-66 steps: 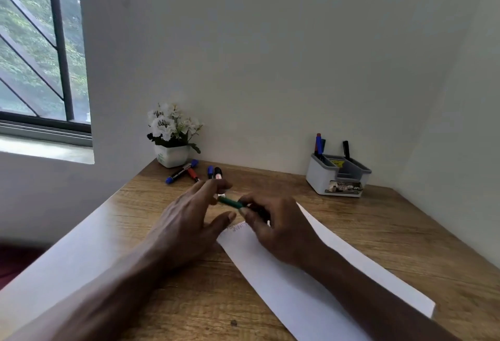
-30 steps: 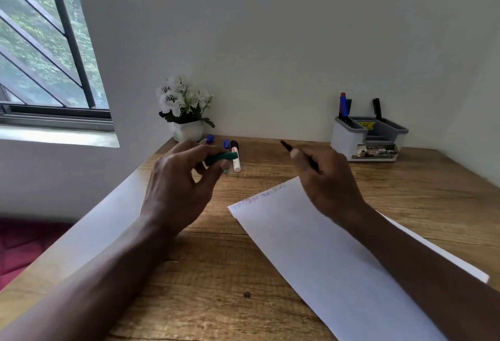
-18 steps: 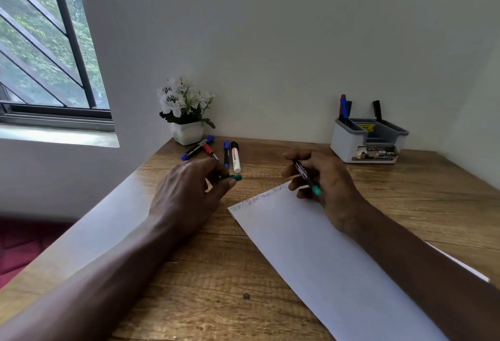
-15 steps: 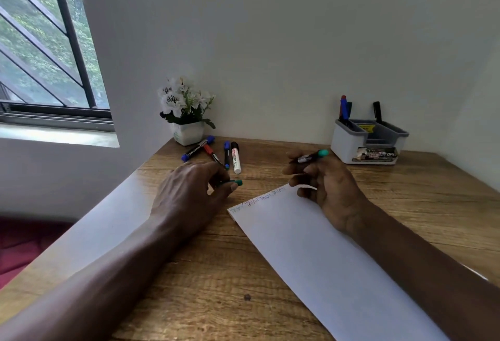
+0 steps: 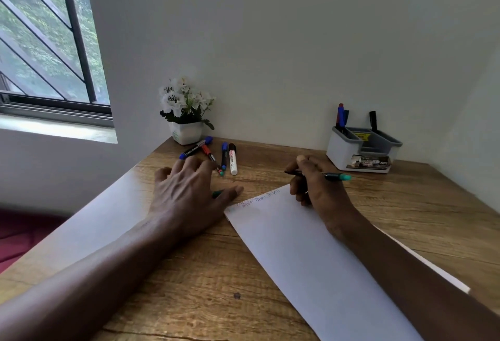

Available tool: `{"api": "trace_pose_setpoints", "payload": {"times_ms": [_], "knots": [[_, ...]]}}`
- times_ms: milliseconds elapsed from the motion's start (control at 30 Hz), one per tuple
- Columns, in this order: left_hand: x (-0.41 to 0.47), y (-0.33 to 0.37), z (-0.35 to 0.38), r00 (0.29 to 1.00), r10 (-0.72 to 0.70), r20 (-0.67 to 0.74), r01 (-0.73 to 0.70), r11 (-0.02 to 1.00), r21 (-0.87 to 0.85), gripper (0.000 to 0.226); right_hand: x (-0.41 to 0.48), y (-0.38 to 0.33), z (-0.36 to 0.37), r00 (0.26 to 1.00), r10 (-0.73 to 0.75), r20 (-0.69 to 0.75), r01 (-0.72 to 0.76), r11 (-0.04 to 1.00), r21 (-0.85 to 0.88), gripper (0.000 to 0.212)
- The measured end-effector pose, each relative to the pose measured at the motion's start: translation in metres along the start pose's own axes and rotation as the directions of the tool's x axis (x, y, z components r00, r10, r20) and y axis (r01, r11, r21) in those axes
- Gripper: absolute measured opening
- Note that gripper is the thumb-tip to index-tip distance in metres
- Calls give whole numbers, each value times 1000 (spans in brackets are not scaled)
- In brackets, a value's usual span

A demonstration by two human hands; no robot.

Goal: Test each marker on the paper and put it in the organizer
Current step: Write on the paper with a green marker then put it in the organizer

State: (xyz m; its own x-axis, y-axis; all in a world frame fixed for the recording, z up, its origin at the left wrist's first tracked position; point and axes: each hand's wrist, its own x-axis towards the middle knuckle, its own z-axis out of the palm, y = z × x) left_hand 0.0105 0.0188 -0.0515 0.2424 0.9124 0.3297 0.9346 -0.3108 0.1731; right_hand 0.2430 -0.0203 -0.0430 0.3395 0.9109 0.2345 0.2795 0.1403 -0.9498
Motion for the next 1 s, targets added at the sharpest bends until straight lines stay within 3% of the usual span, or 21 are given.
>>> {"api": "trace_pose_setpoints", "payload": {"times_ms": [67,167,367,700,833,1000], "knots": [[0,1,-2,993,-70,91,73,997,-35,111,0,0,-2,999,-42,4,42,998,-44,36],[3,-1,-1,975,-111,191,123,991,-52,129,1,0,-3,997,53,53,-54,999,5,46],[9,-9,7,964,-85,253,92,996,-16,139,7,2,-5,986,113,122,-116,993,16,29],[10,-10,7,959,-90,270,112,991,-69,136,9,3,-14,978,106,177,-94,993,-72,6],[8,-8,3,960,-81,267,105,991,-78,124,9,4,-13,984,81,158,-69,994,-81,10],[8,-9,3,961,-70,267,99,990,-97,121,8,8,-6,995,-28,93,48,975,-216,17]]}}
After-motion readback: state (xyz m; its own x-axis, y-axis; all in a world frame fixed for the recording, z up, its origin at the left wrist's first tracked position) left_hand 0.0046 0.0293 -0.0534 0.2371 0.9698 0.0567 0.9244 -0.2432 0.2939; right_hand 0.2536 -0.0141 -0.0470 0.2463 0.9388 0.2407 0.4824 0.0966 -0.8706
